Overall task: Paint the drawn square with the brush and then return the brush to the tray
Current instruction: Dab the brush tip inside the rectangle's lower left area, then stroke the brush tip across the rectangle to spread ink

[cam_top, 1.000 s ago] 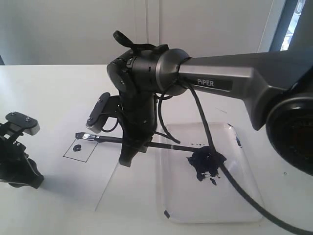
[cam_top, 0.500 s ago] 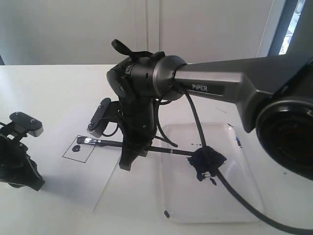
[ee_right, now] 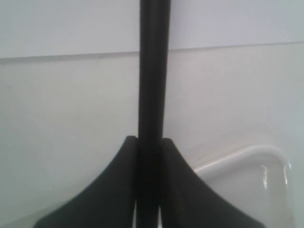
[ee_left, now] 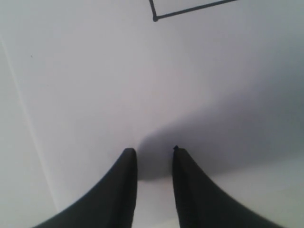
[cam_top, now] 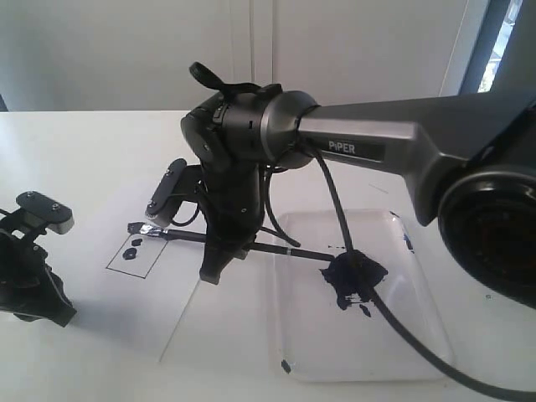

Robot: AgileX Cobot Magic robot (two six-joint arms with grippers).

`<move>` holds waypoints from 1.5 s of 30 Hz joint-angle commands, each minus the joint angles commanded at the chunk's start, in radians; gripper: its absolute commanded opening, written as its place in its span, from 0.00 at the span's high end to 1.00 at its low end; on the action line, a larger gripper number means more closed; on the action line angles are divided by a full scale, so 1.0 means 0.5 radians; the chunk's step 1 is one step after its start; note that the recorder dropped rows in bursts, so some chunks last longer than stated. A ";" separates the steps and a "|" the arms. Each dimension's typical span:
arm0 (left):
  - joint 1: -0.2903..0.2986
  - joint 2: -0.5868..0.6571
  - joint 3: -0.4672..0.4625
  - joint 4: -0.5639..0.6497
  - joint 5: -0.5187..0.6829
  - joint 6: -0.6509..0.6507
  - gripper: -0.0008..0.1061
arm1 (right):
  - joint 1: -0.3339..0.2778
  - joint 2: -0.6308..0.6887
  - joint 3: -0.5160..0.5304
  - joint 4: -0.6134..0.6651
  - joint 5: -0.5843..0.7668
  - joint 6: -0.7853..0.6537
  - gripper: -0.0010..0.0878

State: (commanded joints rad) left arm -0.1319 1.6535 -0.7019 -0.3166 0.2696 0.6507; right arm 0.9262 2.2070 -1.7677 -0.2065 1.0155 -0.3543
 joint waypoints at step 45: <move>0.000 0.000 0.000 0.000 -0.024 -0.008 0.68 | 0.100 0.069 -0.052 -0.013 0.137 0.000 0.99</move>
State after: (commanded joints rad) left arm -0.1319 1.6535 -0.7019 -0.3166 0.2575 0.6466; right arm 0.9760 2.2413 -1.7938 -0.2131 1.0838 -0.3543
